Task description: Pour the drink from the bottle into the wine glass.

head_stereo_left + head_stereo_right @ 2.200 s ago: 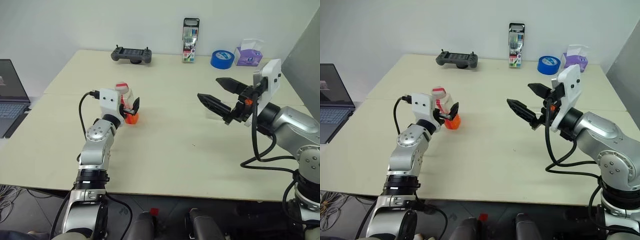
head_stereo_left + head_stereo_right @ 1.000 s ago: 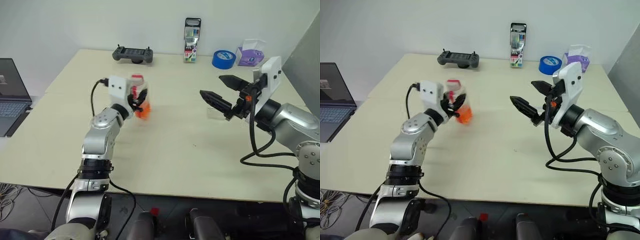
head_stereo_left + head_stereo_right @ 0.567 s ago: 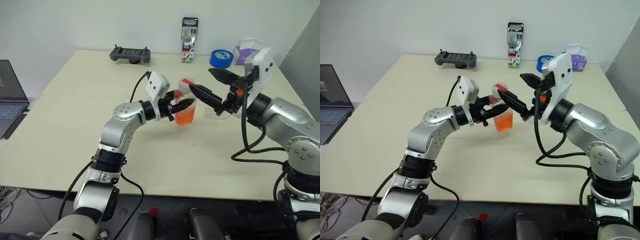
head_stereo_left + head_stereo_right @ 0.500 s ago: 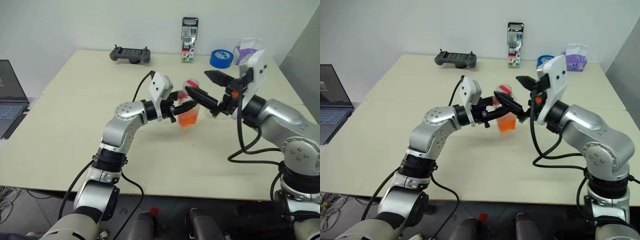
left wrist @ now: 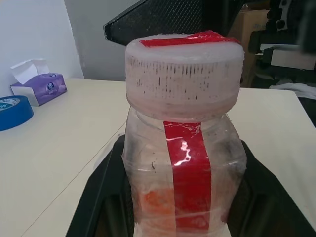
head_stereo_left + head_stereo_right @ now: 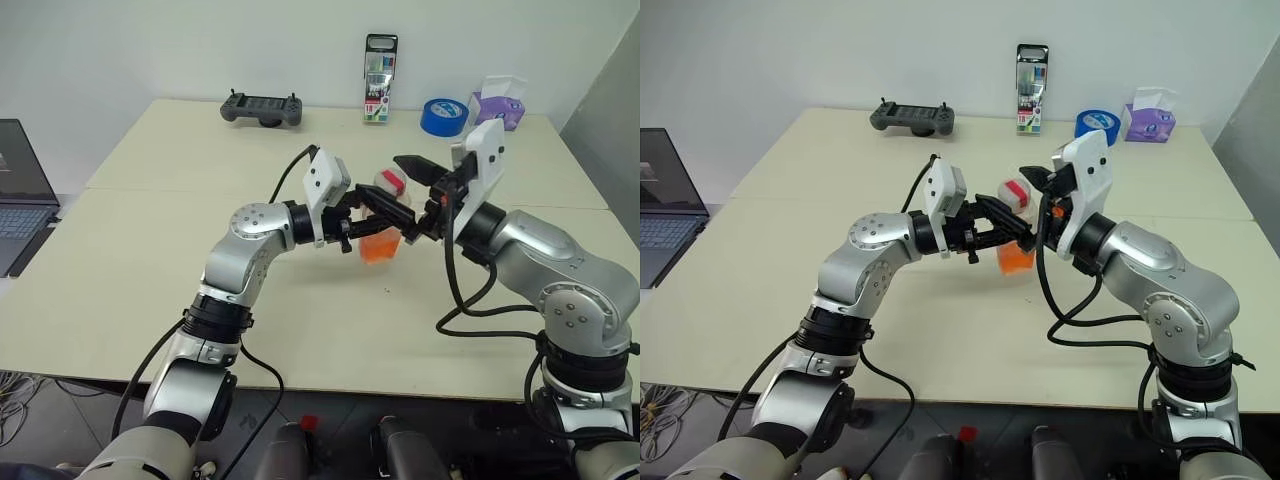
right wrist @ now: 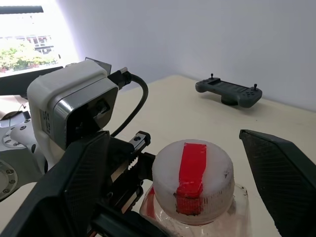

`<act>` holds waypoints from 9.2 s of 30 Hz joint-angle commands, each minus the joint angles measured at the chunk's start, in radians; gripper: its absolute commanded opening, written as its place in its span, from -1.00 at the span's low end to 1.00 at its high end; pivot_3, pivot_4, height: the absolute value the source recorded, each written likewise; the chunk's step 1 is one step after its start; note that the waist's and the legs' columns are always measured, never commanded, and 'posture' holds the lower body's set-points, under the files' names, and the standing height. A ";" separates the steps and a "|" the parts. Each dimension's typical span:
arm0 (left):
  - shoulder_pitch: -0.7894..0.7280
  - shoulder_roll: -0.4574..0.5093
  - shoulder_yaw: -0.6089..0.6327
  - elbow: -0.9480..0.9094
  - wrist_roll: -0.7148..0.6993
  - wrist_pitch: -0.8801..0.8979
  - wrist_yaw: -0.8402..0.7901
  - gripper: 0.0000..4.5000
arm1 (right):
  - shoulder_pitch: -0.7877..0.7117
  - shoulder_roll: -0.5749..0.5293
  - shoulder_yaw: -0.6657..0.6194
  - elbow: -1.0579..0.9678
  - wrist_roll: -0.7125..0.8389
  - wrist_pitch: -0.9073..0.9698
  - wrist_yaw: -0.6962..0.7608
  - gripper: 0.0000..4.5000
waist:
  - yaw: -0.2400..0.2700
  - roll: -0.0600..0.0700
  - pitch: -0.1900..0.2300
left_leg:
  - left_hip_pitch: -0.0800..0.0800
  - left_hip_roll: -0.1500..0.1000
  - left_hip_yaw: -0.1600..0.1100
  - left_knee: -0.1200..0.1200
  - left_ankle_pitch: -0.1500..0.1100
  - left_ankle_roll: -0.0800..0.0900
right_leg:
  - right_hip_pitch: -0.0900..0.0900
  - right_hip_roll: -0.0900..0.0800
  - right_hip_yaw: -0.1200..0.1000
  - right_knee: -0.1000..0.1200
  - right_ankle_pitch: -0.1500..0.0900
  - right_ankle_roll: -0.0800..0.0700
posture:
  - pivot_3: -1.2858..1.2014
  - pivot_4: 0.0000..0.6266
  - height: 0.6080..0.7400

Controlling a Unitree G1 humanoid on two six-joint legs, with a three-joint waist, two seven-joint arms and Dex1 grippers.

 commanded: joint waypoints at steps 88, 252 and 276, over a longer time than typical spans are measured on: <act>0.101 0.159 -0.020 -0.193 -0.138 0.053 -0.299 -0.19 | -0.157 -0.272 0.091 0.403 -0.143 -0.283 0.793 -0.04 | 0.001 0.005 0.006 | 0.000 0.002 0.002 0.001 0.000 0.001 | 0.000 0.002 -0.001 0.001 0.001 -0.003 | 0.03 -0.52 1.00; 0.059 0.120 -0.001 -0.152 -0.112 0.054 -0.231 -0.19 | -0.033 -0.256 -0.107 -0.047 0.177 -0.059 0.212 -0.22 | 0.001 0.005 0.007 | 0.000 -0.001 0.002 0.002 0.001 0.003 | 0.000 -0.001 0.000 0.001 -0.001 0.001 | 0.03 -0.52 1.00; 0.064 0.111 0.001 -0.161 -0.110 0.057 -0.204 -0.19 | 0.687 0.100 -0.179 0.049 -0.385 -0.291 -0.372 -0.22 | -0.009 0.006 0.005 | 0.002 0.000 0.008 0.001 0.001 0.003 | -0.002 0.003 0.004 0.003 -0.001 0.001 | 0.03 -0.52 1.00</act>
